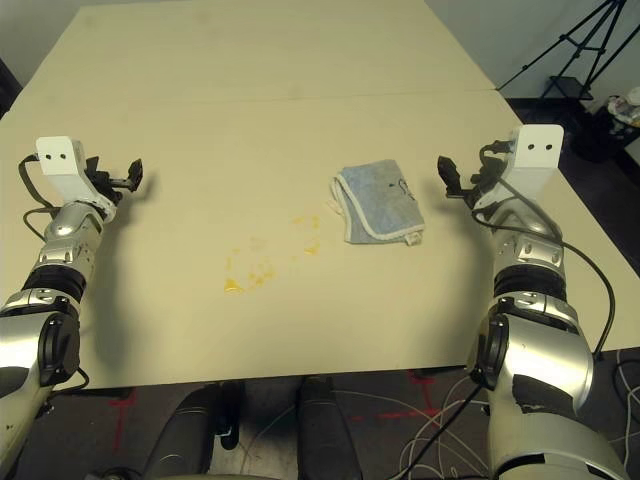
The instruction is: Wipe the water off the table with a rag.
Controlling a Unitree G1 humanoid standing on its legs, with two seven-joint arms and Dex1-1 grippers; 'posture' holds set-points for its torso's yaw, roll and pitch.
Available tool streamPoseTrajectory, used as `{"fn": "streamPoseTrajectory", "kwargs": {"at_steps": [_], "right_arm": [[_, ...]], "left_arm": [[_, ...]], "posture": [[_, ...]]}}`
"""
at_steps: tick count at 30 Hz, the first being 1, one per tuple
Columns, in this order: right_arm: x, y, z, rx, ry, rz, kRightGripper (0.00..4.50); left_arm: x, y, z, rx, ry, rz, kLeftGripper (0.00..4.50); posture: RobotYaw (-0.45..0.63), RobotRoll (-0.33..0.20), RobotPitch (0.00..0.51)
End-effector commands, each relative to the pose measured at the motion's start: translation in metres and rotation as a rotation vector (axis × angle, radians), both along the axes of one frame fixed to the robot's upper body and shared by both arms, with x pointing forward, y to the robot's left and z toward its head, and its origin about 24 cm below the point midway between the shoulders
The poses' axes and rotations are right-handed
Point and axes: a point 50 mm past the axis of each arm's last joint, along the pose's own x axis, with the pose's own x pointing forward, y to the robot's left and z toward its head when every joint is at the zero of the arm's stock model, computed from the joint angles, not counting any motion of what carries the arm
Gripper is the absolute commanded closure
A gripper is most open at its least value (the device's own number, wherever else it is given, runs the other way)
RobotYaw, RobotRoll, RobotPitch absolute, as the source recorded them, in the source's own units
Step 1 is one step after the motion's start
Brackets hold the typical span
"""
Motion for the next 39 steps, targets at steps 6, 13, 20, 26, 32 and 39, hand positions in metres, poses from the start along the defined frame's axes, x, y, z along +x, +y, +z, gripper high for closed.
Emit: {"fn": "streamPoseTrajectory", "kwargs": {"at_steps": [6, 13, 20, 26, 32, 39], "right_arm": [[-0.005, -0.003, 0.003, -0.015, 0.001, 0.014, 0.04], [0.0, 0.005, 0.006, 0.039, 0.022, 0.061, 0.04], [0.005, 0.014, 0.029, 0.155, 0.128, 0.229, 0.04], [0.003, 0.021, 0.03, 0.202, 0.333, 0.351, 0.04], [-0.001, 0.018, 0.023, 0.179, 0.446, 0.36, 0.04], [-0.007, 0.013, 0.011, 0.178, 0.57, 0.374, 0.04]], "left_arm": [[0.002, -0.009, -0.009, -0.007, 0.042, -0.024, 0.01], [0.005, -0.004, 0.009, 0.016, 0.006, -0.045, 0.01], [0.012, -0.02, 0.045, 0.076, 0.0, -0.371, 0.01], [0.006, -0.036, 0.077, 0.149, 0.049, -0.713, 0.01], [-0.008, -0.039, 0.097, 0.216, 0.13, -0.92, 0.01], [-0.02, -0.032, 0.104, 0.263, 0.235, -1.002, 0.01]], "posture": [[-0.12, 0.0, 0.224], [-0.11, 0.0, 0.192], [-0.06, 0.0, 0.178], [-0.02, 0.0, 0.172], [0.0, 0.0, 0.156], [0.01, 0.0, 0.147]]}}
